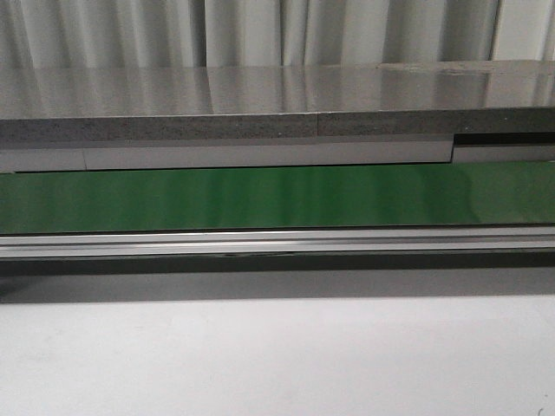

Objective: Move button from left to right

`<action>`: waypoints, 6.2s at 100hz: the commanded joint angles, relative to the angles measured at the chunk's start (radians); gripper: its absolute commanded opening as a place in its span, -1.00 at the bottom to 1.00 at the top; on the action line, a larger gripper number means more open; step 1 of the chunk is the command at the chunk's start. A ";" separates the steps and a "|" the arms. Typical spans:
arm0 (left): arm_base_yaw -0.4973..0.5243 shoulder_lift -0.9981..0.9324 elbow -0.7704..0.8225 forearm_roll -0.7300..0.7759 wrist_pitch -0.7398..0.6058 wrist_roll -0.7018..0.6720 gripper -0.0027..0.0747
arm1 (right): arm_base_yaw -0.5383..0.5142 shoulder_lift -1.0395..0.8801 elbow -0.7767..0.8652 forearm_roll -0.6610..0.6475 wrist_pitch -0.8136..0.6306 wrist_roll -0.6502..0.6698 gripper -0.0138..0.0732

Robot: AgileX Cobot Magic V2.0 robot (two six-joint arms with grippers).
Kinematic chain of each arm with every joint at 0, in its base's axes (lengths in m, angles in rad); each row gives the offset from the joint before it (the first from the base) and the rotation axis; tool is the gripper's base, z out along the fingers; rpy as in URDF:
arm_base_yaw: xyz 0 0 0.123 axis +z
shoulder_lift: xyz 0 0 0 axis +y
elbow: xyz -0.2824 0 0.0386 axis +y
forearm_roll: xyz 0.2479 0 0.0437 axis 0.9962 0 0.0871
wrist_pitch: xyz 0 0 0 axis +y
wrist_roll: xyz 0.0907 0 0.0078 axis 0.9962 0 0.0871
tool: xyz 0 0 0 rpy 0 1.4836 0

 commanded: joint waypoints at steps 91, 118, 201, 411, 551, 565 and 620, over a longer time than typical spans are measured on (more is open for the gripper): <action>-0.008 0.009 -0.026 -0.013 -0.081 0.002 -0.98 | -0.197 0.229 -0.027 0.130 0.023 -0.259 -0.14; -0.008 0.009 -0.026 -0.013 -0.081 0.002 -0.98 | -0.221 0.233 -0.027 0.130 0.021 -0.259 0.43; -0.008 0.009 -0.026 -0.013 -0.081 0.002 -0.98 | -0.148 -0.055 -0.028 0.423 -0.118 -0.252 0.56; -0.008 0.009 -0.026 -0.013 -0.081 0.002 -0.98 | 0.251 -1.353 0.922 0.461 -0.377 -0.252 -0.84; -0.008 0.009 -0.026 -0.013 -0.081 0.002 -0.98 | 0.268 -1.632 1.368 0.129 -0.755 0.148 -0.84; -0.008 0.009 -0.026 -0.013 -0.081 0.002 -0.98 | 0.268 -1.660 1.377 0.129 -0.741 0.148 -0.84; -0.008 0.009 -0.026 -0.013 -0.081 0.002 -0.98 | 0.268 -1.708 1.377 0.129 -0.742 0.148 -0.84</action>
